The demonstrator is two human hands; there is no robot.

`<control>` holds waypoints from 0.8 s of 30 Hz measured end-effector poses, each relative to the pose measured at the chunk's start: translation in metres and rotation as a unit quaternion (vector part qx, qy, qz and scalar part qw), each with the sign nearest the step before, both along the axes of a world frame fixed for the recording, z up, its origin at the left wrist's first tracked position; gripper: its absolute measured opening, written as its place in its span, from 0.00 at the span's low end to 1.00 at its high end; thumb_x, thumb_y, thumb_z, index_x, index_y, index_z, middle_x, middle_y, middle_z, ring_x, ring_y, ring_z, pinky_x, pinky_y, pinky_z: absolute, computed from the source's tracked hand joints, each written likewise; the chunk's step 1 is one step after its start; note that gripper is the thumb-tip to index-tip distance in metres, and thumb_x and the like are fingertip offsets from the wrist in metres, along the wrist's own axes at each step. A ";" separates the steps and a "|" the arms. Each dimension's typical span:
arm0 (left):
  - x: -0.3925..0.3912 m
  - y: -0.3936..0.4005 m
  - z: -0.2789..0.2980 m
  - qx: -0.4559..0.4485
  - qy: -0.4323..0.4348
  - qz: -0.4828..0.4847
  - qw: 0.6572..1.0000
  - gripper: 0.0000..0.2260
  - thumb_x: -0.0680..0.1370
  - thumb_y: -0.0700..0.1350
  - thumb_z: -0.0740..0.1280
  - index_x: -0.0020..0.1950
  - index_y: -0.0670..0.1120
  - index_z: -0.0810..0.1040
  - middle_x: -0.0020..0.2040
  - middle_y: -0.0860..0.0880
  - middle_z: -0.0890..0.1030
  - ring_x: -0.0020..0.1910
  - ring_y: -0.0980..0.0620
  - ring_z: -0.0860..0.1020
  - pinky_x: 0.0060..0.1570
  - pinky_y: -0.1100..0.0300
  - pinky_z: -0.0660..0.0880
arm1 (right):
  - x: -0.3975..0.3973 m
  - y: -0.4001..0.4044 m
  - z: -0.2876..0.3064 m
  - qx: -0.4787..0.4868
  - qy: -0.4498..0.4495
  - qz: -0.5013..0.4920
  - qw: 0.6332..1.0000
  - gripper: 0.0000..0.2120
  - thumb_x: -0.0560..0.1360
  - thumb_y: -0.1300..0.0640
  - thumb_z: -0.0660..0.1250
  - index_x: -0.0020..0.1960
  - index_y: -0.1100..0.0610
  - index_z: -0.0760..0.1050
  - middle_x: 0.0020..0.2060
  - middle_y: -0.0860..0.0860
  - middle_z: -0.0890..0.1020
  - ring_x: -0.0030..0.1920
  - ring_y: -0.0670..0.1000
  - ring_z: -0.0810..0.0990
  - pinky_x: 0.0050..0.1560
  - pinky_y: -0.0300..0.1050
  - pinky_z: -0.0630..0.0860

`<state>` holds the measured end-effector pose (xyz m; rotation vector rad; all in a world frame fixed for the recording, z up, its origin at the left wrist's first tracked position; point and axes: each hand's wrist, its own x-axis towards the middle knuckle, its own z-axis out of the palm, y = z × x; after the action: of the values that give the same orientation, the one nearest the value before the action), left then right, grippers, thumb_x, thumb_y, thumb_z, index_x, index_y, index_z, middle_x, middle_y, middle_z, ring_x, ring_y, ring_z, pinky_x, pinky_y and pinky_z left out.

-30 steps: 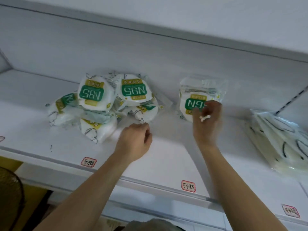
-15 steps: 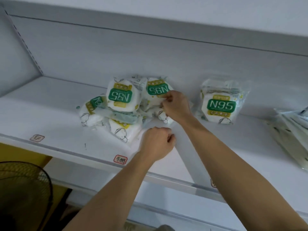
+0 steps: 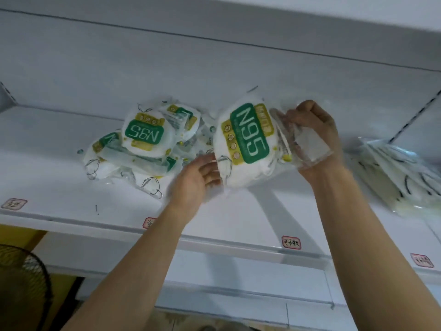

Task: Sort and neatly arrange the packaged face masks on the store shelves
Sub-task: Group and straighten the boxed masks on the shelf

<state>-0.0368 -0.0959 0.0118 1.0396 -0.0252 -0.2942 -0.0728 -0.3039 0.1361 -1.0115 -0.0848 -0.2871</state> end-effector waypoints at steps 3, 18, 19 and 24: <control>-0.018 -0.009 0.009 -0.164 0.068 -0.104 0.979 0.29 0.79 0.65 0.60 0.67 0.44 0.78 0.62 0.41 0.82 0.60 0.42 0.81 0.61 0.46 0.77 | -0.011 -0.011 -0.004 -0.038 0.056 0.024 0.997 0.15 0.74 0.76 0.63 0.37 0.58 0.67 0.24 0.52 0.75 0.27 0.49 0.80 0.31 0.38 0.75; -0.044 -0.049 0.018 -0.134 0.124 -0.057 0.981 0.22 0.84 0.57 0.59 0.70 0.44 0.78 0.65 0.41 0.82 0.66 0.40 0.80 0.67 0.40 0.74 | -0.057 -0.016 -0.089 -0.036 0.224 -0.157 0.961 0.13 0.80 0.55 0.70 0.61 0.59 0.77 0.49 0.53 0.87 0.46 0.53 0.86 0.43 0.49 0.80; -0.042 -0.047 0.017 -0.118 0.121 -0.041 0.985 0.21 0.85 0.56 0.58 0.69 0.44 0.78 0.65 0.41 0.82 0.66 0.40 0.80 0.66 0.41 0.74 | -0.056 -0.017 -0.088 -0.031 0.228 -0.167 0.959 0.11 0.80 0.55 0.70 0.58 0.60 0.77 0.45 0.53 0.87 0.42 0.52 0.85 0.40 0.47 0.79; -0.041 -0.045 0.007 -0.100 0.104 0.015 0.989 0.20 0.86 0.53 0.56 0.69 0.42 0.78 0.66 0.41 0.82 0.68 0.41 0.79 0.67 0.43 0.74 | -0.050 -0.021 -0.084 -0.022 0.227 -0.187 0.955 0.11 0.81 0.55 0.68 0.52 0.64 0.80 0.40 0.56 0.85 0.36 0.54 0.81 0.37 0.47 0.76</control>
<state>-0.0778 -0.1406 0.0186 0.8058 0.1455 -0.3642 -0.1224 -0.3252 0.0523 -1.1137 0.5259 -0.3906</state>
